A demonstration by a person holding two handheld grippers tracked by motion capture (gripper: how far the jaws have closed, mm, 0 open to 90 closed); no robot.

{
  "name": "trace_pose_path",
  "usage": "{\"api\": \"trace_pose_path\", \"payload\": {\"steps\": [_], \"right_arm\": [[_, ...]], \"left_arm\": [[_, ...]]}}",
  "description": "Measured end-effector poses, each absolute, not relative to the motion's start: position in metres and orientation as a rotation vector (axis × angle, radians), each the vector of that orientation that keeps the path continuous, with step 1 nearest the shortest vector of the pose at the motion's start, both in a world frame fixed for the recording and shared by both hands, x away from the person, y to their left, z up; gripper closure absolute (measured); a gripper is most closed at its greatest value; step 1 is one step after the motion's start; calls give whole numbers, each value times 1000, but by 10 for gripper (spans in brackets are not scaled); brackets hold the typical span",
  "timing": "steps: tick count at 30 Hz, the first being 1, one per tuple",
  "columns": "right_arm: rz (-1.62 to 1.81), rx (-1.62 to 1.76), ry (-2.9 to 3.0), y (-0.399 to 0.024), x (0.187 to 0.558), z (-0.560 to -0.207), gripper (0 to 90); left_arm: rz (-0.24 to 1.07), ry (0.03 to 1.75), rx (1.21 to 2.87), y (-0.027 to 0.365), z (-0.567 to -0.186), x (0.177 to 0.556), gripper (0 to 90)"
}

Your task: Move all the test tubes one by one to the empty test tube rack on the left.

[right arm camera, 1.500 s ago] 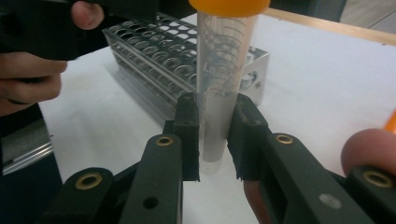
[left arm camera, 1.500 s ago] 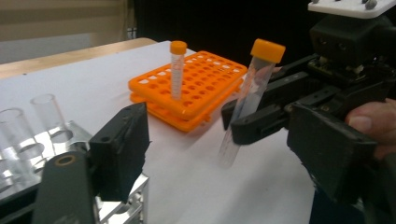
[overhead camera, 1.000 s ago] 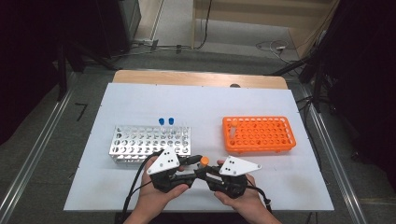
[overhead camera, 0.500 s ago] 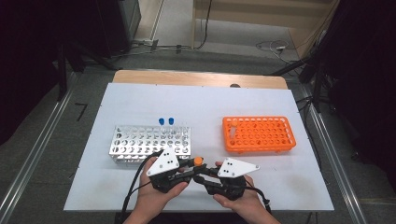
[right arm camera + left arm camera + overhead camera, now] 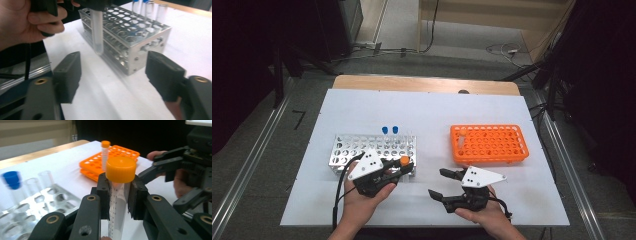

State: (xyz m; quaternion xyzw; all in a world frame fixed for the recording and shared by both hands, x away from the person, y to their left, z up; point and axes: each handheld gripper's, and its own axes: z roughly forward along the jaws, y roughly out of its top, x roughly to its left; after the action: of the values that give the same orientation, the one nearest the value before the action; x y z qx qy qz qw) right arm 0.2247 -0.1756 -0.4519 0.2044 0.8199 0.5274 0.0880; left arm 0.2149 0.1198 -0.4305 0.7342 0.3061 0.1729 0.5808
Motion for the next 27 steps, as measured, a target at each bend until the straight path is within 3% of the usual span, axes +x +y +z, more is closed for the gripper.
{"api": "trace_pose_path", "payload": {"steps": [11,27], "right_arm": [[1590,679,2342,-203,230,-449,58],[1553,790,2288,-237,243,-453,22]], "left_arm": [[488,789,1673,156,-421,230,748],[574,898,1599,185,-415,267,748]]}}
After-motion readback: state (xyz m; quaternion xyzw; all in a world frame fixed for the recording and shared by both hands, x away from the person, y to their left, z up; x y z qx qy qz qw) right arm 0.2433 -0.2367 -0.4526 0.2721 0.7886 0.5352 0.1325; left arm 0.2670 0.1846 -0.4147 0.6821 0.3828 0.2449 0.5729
